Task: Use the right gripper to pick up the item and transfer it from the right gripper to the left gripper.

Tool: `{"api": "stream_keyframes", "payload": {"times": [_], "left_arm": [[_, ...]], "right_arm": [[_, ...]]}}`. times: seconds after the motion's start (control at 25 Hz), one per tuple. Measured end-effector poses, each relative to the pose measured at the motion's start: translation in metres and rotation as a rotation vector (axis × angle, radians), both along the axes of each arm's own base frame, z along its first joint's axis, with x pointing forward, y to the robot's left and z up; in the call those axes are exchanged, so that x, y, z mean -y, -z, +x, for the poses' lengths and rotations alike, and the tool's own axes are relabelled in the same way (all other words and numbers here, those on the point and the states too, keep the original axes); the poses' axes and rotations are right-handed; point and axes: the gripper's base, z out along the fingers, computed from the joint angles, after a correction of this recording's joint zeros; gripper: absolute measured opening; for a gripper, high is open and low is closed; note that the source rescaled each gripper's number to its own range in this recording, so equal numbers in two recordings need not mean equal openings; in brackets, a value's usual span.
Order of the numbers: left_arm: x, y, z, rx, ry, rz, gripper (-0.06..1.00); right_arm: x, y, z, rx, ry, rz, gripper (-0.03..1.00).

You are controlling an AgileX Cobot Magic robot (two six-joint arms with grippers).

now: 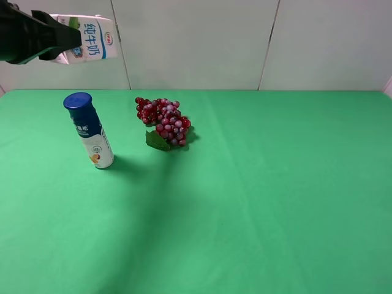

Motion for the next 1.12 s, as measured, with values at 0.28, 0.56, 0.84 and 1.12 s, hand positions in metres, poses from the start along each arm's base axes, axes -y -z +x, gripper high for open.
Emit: {"api": "stream_keyframes", "payload": {"times": [0.28, 0.56, 0.84, 1.12], "left_arm": [[-0.012, -0.006, 0.005, 0.025, -0.122, 0.085, 0.0], [-0.025, -0.004, 0.007, 0.017, -0.244, 0.163, 0.0], [-0.044, 0.022, 0.0, -0.067, -0.276, 0.151, 0.0], [-0.059, 0.058, -0.015, -0.182, -0.283, 0.128, 0.0]], "right_arm": [[0.0, 0.0, 0.0, -0.001, 0.0, 0.0, 1.0], [0.0, 0.0, 0.0, -0.001, 0.0, 0.0, 1.0], [0.0, 0.0, 0.0, -0.001, 0.0, 0.0, 1.0], [0.0, 0.0, 0.0, -0.001, 0.0, 0.0, 1.0]]}}
